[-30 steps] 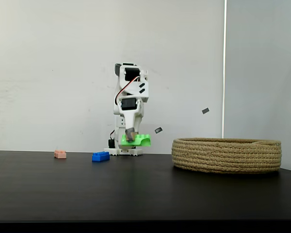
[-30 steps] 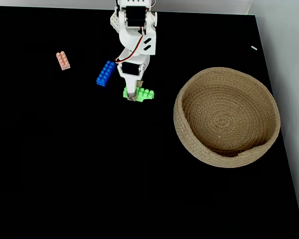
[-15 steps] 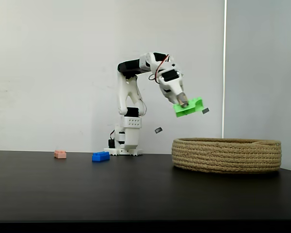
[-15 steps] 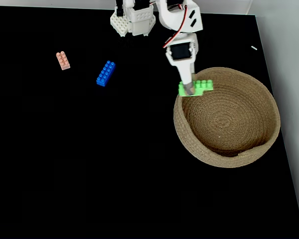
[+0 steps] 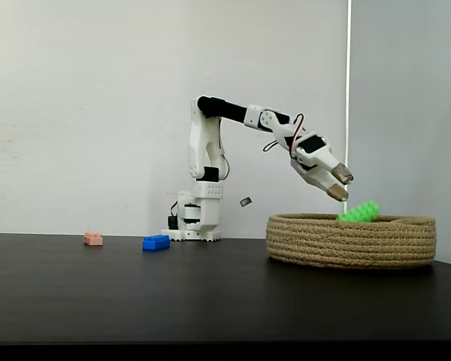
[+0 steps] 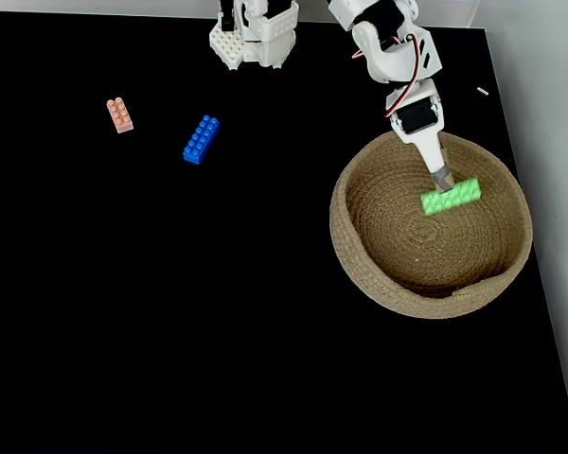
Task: Place the lego blocks in the tray
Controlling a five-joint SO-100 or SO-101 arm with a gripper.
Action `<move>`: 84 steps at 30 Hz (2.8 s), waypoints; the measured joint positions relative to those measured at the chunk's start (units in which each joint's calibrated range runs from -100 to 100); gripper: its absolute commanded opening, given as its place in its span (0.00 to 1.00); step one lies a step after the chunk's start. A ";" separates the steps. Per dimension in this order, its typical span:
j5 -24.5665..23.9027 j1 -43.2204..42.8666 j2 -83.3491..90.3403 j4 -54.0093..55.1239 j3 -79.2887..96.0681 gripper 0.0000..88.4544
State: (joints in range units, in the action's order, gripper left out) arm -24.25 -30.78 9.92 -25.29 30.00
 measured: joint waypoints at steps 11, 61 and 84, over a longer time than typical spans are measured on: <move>3.96 5.13 4.50 -4.14 3.71 0.31; 75.07 62.30 -1.10 -53.43 -3.89 0.41; 73.11 61.16 8.14 -35.89 21.83 0.31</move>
State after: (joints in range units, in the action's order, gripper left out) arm 48.86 30.37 18.07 -61.19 51.83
